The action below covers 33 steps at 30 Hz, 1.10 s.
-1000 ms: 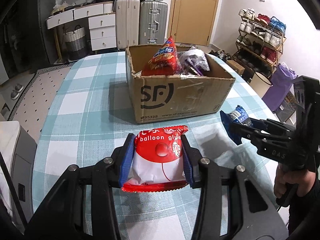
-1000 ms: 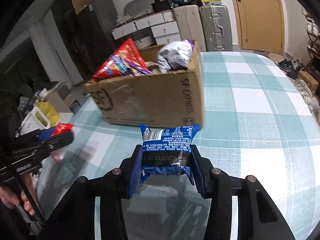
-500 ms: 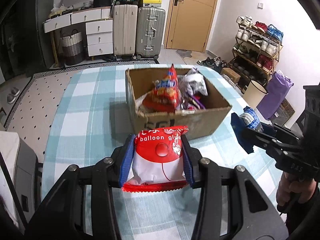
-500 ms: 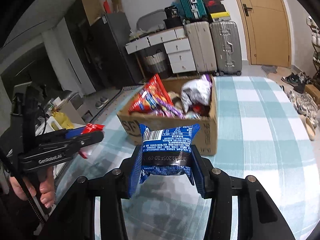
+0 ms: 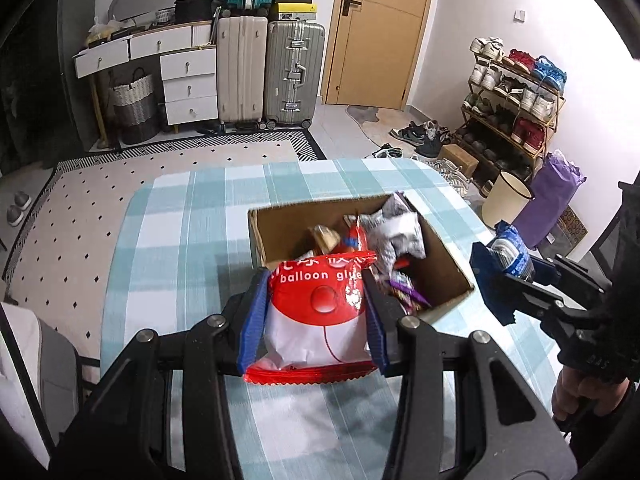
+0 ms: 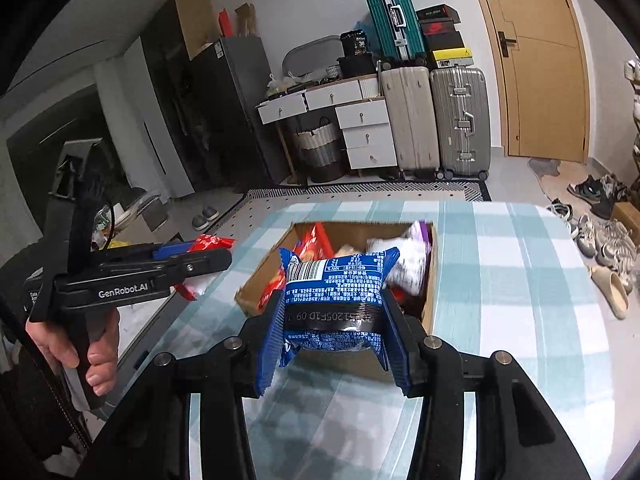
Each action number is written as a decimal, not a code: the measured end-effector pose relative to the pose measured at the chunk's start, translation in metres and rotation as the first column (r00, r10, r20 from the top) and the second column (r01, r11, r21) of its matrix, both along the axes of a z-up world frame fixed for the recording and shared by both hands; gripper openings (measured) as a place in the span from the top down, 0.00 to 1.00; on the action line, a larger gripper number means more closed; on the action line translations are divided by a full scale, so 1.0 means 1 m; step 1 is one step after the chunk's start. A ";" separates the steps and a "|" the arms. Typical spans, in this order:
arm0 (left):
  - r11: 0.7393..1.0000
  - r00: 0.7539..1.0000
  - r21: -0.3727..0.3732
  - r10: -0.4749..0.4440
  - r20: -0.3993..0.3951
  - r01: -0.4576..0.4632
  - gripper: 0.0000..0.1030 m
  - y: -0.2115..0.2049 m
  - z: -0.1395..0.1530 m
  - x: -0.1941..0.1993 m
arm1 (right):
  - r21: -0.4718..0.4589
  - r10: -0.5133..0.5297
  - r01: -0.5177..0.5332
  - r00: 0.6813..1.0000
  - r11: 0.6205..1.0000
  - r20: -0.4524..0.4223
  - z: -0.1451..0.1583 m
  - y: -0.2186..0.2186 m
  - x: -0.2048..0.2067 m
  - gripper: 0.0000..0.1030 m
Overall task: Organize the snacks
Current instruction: 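Carry the balloon glue pack and biscuit pack over the cardboard box, then open both grippers to drop the packs into the box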
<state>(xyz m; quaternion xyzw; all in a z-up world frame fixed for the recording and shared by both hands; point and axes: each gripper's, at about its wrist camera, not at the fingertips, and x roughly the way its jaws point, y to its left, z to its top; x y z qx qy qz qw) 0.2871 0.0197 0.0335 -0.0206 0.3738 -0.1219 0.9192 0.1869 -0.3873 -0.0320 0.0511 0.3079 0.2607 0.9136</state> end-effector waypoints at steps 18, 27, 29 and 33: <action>0.999 0.994 -0.022 -0.051 -0.092 0.049 0.60 -0.010 -0.016 0.108 | -0.006 0.002 -0.002 0.999 1.000 -0.036 -0.006 0.010 0.070 0.56; 0.997 0.989 -0.024 -0.080 -0.122 0.078 0.60 -0.020 -0.035 0.137 | -0.026 0.017 -0.019 0.998 0.999 -0.057 -0.019 0.016 0.093 0.55; 0.995 0.986 -0.030 -0.095 -0.136 0.092 0.58 -0.023 -0.040 0.143 | -0.038 0.023 -0.026 0.998 0.999 -0.062 -0.023 0.019 0.096 0.55; 0.993 0.979 -0.032 -0.119 -0.163 0.116 0.42 -0.027 -0.047 0.148 | -0.054 0.032 -0.036 0.997 0.998 -0.069 -0.030 0.021 0.101 0.49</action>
